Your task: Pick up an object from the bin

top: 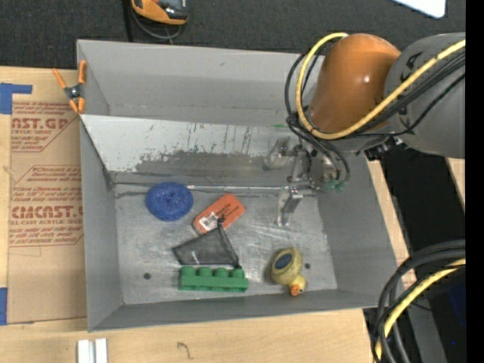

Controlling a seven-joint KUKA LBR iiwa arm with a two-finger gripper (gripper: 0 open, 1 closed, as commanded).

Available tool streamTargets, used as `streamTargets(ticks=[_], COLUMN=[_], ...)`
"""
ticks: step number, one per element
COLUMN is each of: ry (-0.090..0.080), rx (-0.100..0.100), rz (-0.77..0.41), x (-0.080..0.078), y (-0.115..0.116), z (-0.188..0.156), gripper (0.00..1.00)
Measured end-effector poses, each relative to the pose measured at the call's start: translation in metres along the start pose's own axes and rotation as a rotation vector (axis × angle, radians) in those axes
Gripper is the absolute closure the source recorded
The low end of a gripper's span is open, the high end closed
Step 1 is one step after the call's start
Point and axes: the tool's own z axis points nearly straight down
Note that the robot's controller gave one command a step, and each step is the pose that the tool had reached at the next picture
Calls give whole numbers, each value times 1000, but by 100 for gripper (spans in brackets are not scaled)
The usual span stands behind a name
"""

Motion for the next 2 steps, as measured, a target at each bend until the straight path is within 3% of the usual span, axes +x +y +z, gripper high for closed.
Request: streamTargets(ticks=[1,2], ry=[-3,1], rx=[1,-1], rz=[-115,-359], x=[0,-7], y=[24,64], z=[48,57], gripper=[0,0])
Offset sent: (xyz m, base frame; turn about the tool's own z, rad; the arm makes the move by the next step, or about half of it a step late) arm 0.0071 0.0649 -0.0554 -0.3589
